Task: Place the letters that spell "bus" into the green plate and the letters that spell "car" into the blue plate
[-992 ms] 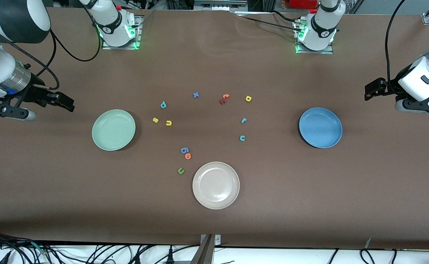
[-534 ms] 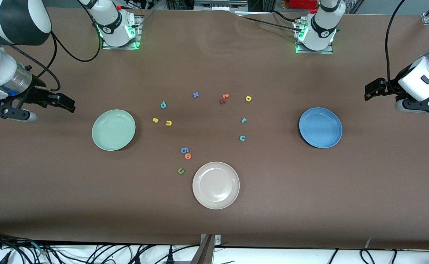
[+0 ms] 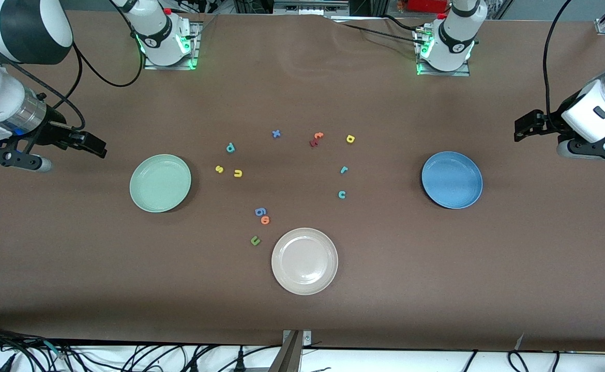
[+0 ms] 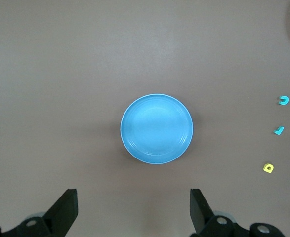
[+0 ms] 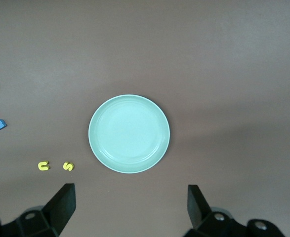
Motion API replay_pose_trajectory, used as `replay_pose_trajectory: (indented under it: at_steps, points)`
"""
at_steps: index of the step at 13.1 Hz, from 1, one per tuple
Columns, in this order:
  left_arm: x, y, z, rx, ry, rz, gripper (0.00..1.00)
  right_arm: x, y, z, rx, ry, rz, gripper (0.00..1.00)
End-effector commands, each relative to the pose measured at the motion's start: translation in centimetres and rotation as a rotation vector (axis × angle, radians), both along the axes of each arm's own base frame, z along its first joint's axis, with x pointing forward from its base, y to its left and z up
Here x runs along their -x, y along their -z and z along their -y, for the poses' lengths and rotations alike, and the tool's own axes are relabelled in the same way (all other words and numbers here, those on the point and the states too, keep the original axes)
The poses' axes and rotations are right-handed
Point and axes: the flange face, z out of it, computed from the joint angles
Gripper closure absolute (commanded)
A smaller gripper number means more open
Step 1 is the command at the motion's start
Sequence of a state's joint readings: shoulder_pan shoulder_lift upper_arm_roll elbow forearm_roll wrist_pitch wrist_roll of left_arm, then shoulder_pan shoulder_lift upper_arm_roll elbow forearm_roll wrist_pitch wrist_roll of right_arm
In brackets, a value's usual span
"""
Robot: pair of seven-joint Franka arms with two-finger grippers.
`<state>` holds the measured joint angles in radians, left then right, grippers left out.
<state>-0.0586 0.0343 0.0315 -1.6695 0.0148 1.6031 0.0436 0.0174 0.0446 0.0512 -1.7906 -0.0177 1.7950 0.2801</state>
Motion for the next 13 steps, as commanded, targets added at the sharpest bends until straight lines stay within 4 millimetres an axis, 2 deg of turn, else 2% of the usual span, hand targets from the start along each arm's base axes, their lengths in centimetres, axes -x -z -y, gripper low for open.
replay_pose_trajectory:
  at_steps: [1, 13]
  points:
    - [0.0, -0.3, 0.1, -0.021, 0.021, -0.006, 0.0, 0.3, -0.2, 0.0, 0.019, 0.042, -0.016, 0.0]
    - [0.0, -0.3, 0.0, -0.022, 0.019, -0.006, 0.0, 0.4, -0.5, -1.1, 0.018, 0.049, -0.01, 0.0]
